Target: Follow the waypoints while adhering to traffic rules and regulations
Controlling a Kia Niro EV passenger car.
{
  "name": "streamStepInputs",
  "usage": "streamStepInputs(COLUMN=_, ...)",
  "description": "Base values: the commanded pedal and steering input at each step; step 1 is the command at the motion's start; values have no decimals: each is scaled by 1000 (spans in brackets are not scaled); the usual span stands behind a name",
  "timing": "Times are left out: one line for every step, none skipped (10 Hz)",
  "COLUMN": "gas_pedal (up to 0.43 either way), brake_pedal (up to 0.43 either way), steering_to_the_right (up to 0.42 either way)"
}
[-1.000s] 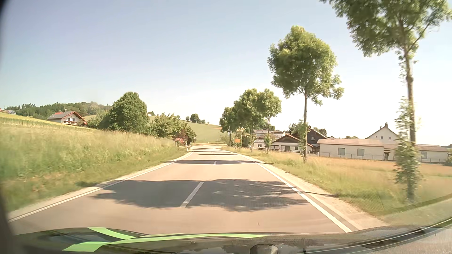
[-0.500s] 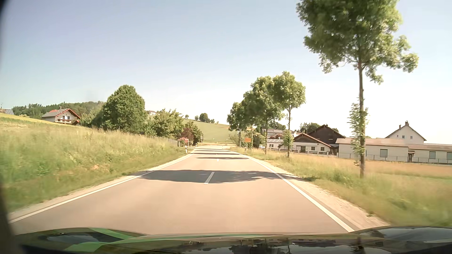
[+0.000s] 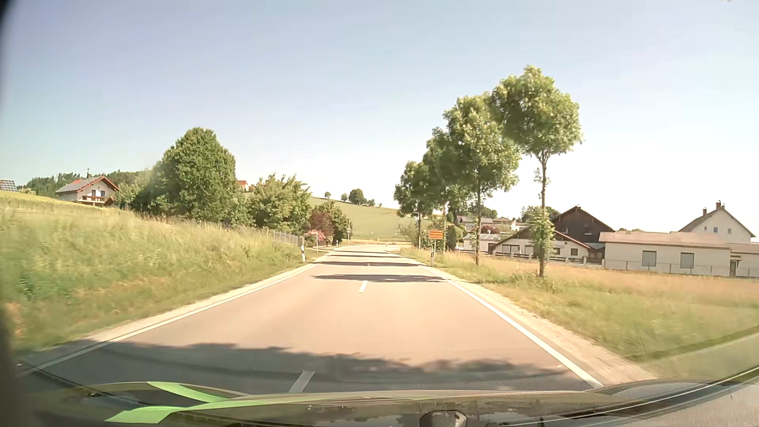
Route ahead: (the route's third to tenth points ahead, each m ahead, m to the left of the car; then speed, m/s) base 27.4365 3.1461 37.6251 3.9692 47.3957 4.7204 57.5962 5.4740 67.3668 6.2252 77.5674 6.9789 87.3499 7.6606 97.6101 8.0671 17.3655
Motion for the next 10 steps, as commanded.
streamStepInputs(gas_pedal=209, brake_pedal=0, steering_to_the_right=-17)
streamStepInputs(gas_pedal=220, brake_pedal=0, steering_to_the_right=-17)
streamStepInputs(gas_pedal=220, brake_pedal=0, steering_to_the_right=-17)
streamStepInputs(gas_pedal=220, brake_pedal=0, steering_to_the_right=-17)
streamStepInputs(gas_pedal=220, brake_pedal=0, steering_to_the_right=-17)
streamStepInputs(gas_pedal=220, brake_pedal=0, steering_to_the_right=-17)
streamStepInputs(gas_pedal=209, brake_pedal=0, steering_to_the_right=-17)
streamStepInputs(gas_pedal=209, brake_pedal=0, steering_to_the_right=-16)
streamStepInputs(gas_pedal=209, brake_pedal=0, steering_to_the_right=-15)
streamStepInputs(gas_pedal=197, brake_pedal=0, steering_to_the_right=-13)
